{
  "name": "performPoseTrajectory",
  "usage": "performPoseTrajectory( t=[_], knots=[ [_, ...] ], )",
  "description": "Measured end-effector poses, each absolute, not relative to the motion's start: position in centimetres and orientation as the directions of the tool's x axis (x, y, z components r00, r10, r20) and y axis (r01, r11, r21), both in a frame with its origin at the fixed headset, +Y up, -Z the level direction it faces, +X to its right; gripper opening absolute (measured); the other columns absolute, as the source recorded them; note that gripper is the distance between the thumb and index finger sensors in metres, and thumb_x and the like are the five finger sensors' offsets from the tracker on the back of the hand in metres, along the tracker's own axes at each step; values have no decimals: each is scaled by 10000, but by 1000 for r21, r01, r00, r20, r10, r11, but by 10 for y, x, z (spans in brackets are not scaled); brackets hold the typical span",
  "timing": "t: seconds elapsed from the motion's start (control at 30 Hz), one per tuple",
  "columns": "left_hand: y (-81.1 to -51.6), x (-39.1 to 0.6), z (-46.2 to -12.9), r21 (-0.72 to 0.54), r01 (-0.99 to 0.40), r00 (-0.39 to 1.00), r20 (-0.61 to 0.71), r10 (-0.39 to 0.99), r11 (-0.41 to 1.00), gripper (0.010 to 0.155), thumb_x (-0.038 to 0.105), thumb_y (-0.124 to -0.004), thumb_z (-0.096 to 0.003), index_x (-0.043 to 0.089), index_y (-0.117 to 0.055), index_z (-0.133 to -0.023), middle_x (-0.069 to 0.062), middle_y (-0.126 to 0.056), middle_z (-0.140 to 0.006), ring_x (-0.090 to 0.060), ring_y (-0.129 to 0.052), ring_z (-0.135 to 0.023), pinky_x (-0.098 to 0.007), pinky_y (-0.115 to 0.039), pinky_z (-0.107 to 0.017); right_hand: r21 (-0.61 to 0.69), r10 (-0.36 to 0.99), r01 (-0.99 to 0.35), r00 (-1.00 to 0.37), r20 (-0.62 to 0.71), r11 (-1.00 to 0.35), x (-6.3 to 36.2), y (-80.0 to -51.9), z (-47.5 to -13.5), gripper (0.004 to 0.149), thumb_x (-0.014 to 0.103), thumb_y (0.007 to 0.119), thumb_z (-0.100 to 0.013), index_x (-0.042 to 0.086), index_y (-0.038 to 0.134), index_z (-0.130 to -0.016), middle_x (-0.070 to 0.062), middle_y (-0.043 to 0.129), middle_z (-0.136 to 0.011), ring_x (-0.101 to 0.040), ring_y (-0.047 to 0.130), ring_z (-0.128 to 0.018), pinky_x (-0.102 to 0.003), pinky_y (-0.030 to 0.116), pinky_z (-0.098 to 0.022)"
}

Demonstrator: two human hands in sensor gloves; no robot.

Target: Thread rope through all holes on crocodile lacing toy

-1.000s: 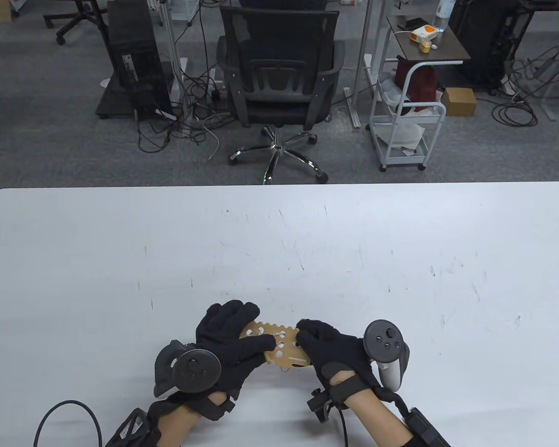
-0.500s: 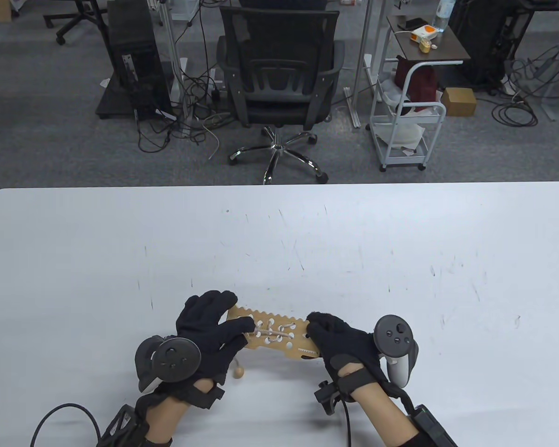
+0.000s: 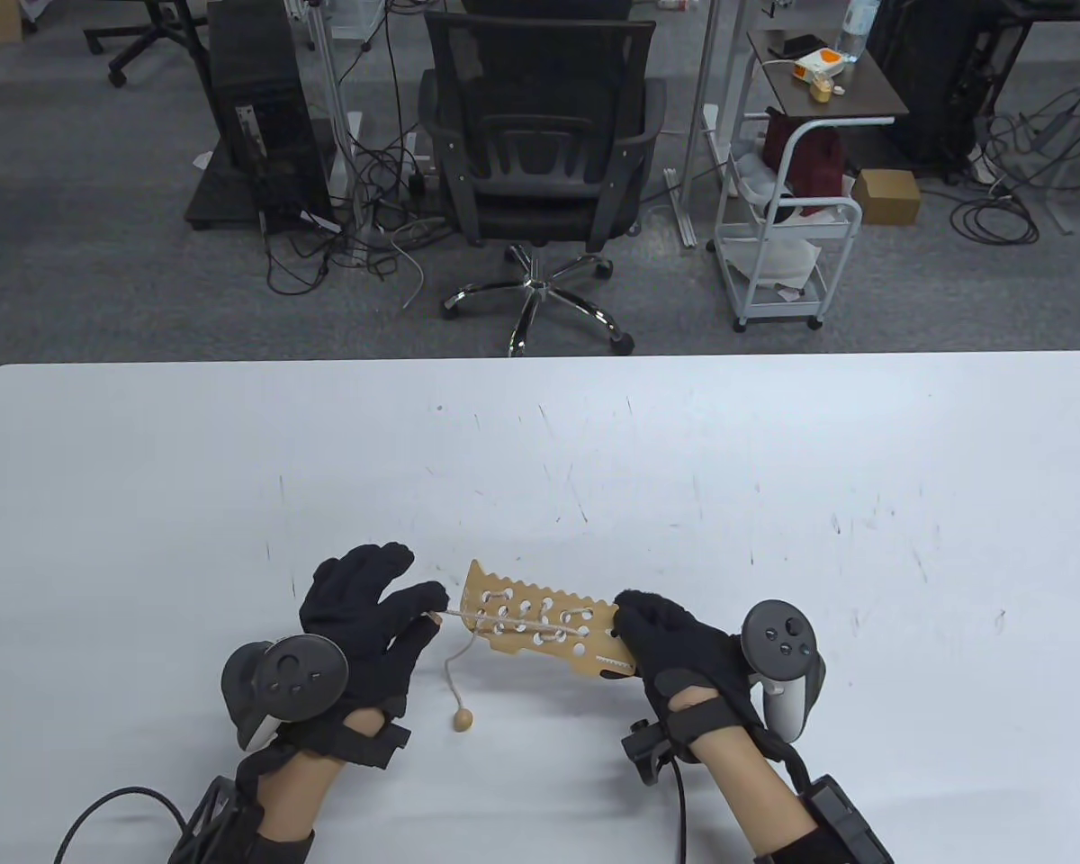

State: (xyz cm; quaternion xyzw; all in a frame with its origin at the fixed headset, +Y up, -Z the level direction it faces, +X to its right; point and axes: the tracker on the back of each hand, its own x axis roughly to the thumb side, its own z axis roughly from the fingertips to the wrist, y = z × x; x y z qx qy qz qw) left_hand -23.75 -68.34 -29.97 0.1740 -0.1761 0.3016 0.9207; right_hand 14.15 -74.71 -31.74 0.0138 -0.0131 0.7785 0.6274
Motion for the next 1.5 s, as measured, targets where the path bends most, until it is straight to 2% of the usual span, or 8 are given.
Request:
performPoseTrajectory(
  t=[0.5, 0.57, 0.67, 0.87, 1.03, 1.17, 1.4, 1.5],
  knots=[
    [-684, -259, -309, 247, -636, 758, 375, 533, 731, 472, 408, -793, -411, 468, -805, -878, -53, -683, -1089, -381, -526, -1055, -630, -316, -783, -40, 977, -976, -214, 13, -213, 153, -752, -324, 481, 355, 837, -463, 31, 810, -818, -97, 1073, -593, -212, 1142, -364, -404, 884, -357],
    [-684, -258, -308, 246, -637, 757, 378, 533, 730, 472, 405, -790, -412, 458, -801, -881, -43, -789, -1033, -369, -638, -1023, -636, -332, -781, -42, 975, -974, -222, 20, -221, 152, -751, -323, 484, 355, 839, -459, 30, 812, -816, -98, 1075, -590, -212, 1142, -362, -403, 886, -354],
    [-683, -255, -306, 246, -669, 730, 398, 556, 702, 473, 390, -791, -411, 443, -794, -881, 12, -969, -856, -300, -866, -877, -630, -406, -778, -41, 972, -972, -232, 28, -230, 151, -750, -322, 484, 356, 838, -458, 31, 812, -816, -98, 1074, -591, -212, 1143, -360, -402, 886, -354],
    [-679, -244, -300, 204, -666, 717, 439, 541, 717, 527, 322, -789, -418, 355, -781, -944, 18, -969, -792, -292, -886, -813, -631, -427, -771, -40, 969, -970, -241, 43, -240, 147, -750, -321, 482, 355, 836, -460, 31, 812, -816, -97, 1073, -593, -211, 1142, -365, -402, 886, -353],
    [-679, -230, -296, 122, -656, 692, 492, 529, 745, 538, 341, -853, -417, 313, -810, -953, 23, -994, -742, -279, -914, -773, -627, -449, -766, -25, 966, -968, -250, 62, -249, 140, -748, -317, 484, 354, 842, -454, 32, 814, -815, -100, 1074, -593, -218, 1141, -363, -410, 882, -355],
    [-680, -217, -293, 48, -654, 658, 529, 536, 755, 642, 365, -902, -413, 317, -690, -1017, 34, -1018, -703, -266, -950, -733, -615, -490, -763, -8, 960, -963, -269, 82, -270, 136, -747, -315, 482, 356, 847, -451, 38, 820, -813, -97, 1078, -590, -217, 1140, -358, -410, 883, -352],
    [-682, -200, -287, 4, -596, 653, 584, 482, 803, 430, 380, -926, -415, 331, -904, -841, 29, -1046, -677, -265, -973, -709, -612, -508, -760, 22, 944, -950, -306, 122, -311, 126, -743, -312, 480, 357, 850, -450, 45, 825, -813, -97, 1076, -594, -216, 1135, -350, -419, 877, -354],
    [-682, -195, -284, -16, -587, 645, 594, 480, 809, 415, 380, -933, -414, 323, -921, -825, 25, -1050, -666, -266, -975, -700, -612, -508, -761, 32, 936, -943, -324, 139, -331, 122, -742, -310, 480, 361, 854, -447, 50, 828, -812, -92, 1078, -593, -210, 1134, -349, -417, 875, -357]
  ],
)
